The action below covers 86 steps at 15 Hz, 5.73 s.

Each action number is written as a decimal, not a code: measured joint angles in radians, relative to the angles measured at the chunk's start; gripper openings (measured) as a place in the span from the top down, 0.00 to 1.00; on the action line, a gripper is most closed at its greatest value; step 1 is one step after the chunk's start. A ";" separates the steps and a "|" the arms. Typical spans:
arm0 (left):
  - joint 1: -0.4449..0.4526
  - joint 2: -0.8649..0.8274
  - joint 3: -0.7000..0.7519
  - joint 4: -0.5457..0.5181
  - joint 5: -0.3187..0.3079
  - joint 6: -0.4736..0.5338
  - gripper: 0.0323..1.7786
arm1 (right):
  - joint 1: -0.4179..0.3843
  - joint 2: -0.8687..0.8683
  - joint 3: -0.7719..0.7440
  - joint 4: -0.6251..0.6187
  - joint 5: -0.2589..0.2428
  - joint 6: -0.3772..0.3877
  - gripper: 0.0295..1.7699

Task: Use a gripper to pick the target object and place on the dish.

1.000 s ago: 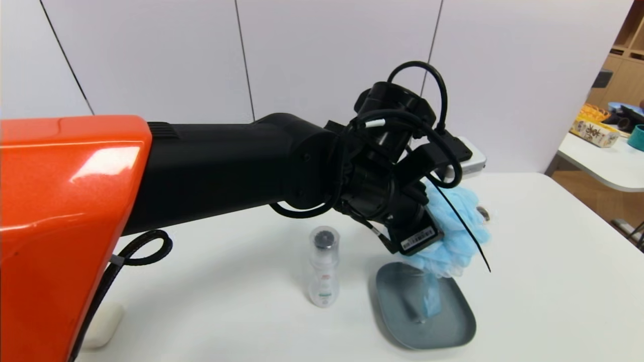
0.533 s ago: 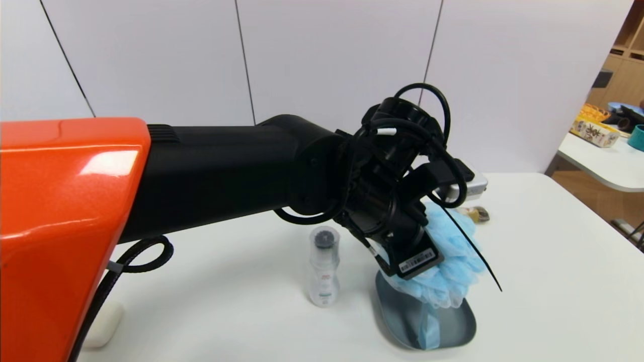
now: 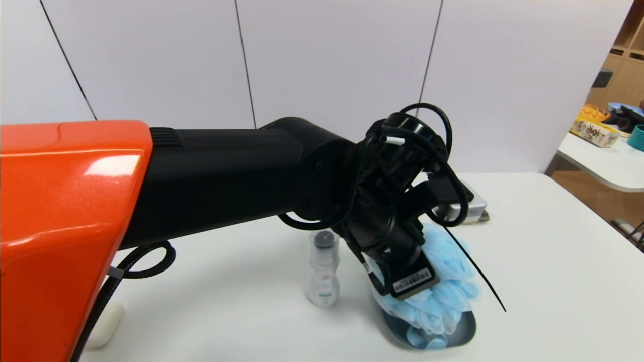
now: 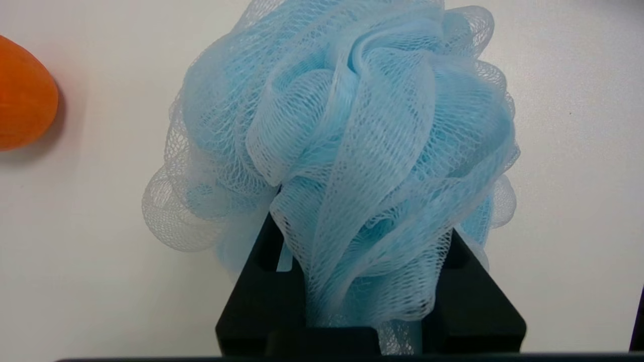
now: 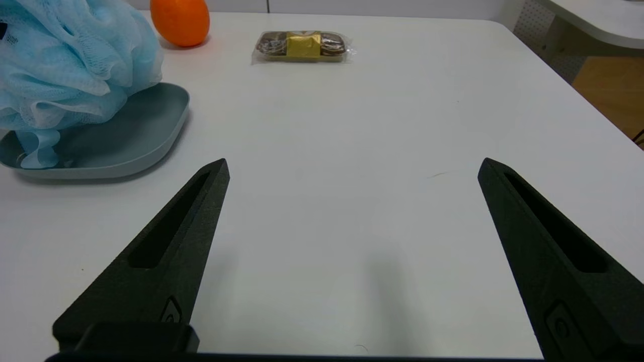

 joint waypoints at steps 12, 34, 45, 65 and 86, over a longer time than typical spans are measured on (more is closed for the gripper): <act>-0.014 0.012 -0.001 -0.011 -0.032 -0.002 0.47 | 0.000 0.000 0.000 0.000 0.000 0.000 0.03; 0.256 -0.451 0.248 0.069 -0.021 -0.037 0.07 | 0.000 0.000 0.000 0.000 0.000 0.000 0.03; 0.673 -0.754 0.941 -0.612 0.089 -0.101 0.05 | 0.000 0.000 0.000 0.000 0.000 0.000 0.03; 0.966 -1.996 1.941 -0.829 0.160 -0.185 0.05 | 0.000 0.000 0.000 0.000 0.000 0.000 0.03; 0.963 -2.152 1.970 -0.644 0.191 -0.410 0.05 | 0.000 0.000 0.000 0.000 0.008 -0.019 0.03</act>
